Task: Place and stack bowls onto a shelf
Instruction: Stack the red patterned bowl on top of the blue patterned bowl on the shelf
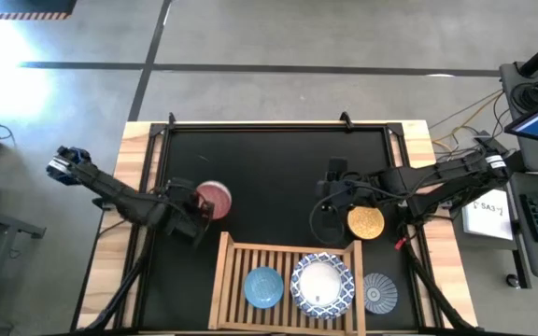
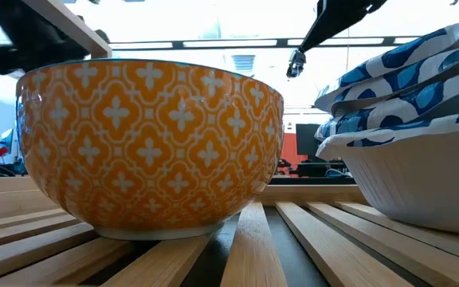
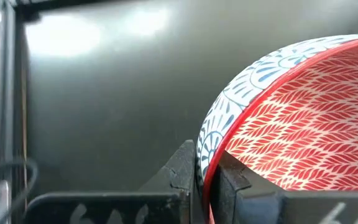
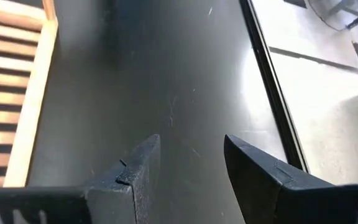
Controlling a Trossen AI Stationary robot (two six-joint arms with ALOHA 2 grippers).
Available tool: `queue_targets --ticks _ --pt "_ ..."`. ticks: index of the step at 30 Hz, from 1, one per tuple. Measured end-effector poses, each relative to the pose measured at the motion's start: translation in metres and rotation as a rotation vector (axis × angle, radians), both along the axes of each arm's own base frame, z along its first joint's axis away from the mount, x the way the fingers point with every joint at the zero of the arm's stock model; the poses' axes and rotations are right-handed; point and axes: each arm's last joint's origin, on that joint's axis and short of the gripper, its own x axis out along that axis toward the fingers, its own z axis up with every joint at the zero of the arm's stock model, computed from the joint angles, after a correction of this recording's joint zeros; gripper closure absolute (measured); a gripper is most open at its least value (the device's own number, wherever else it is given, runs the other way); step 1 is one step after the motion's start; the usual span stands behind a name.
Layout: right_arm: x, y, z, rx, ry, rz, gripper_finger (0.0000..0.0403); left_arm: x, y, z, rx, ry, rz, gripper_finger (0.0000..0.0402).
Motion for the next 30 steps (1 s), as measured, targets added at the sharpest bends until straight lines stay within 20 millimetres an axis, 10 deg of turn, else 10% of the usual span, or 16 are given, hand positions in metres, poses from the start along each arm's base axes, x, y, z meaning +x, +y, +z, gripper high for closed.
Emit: queue_targets --ticks 15,30 --pt "0.021 -0.018 0.014 0.193 -0.309 -0.205 0.0234 0.076 0.043 0.031 0.256 -0.163 -0.131 0.0395" --pt "0.072 -0.031 -0.013 0.114 -0.382 -0.194 0.0234 0.127 0.049 0.02 0.315 -0.192 -0.176 0.0395"
